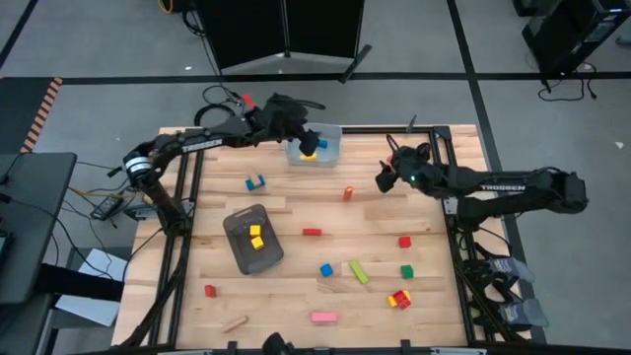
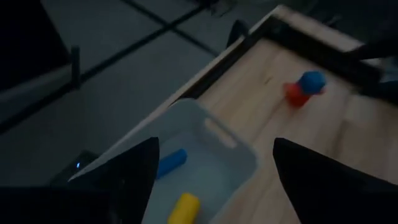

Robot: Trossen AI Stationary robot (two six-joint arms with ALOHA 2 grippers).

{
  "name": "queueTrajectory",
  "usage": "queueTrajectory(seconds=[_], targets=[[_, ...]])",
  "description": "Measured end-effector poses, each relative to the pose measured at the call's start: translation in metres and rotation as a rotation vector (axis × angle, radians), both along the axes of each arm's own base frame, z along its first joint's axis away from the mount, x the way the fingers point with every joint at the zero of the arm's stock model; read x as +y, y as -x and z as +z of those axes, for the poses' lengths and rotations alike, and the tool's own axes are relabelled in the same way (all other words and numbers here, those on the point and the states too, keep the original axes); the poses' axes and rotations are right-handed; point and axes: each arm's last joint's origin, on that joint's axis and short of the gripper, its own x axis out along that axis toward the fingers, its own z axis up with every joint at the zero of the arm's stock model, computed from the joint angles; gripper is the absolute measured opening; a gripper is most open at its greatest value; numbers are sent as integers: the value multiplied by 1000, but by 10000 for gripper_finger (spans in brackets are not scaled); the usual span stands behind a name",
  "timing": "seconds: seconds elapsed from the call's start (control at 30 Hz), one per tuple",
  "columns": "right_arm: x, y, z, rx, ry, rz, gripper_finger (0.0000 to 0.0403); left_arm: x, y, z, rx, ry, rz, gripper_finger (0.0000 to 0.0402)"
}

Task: Sort blocks by size
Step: Put the blue square block into the black bin

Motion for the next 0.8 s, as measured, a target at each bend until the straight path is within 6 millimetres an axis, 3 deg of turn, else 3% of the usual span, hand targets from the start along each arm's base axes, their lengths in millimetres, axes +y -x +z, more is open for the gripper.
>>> queueTrajectory(seconds=[0.4, 0.63, 0.8], targets=[[-41, 27, -9, 77, -161, -50, 335, -60, 15, 57, -142, -78, -136, 291], [-50, 32, -14, 147, -227, -8, 333, -90, 18, 72, -196, -93, -218, 286], [-55, 24, -21, 225, -244, 20, 333, -106, 17, 77, -216, -96, -262, 286]])
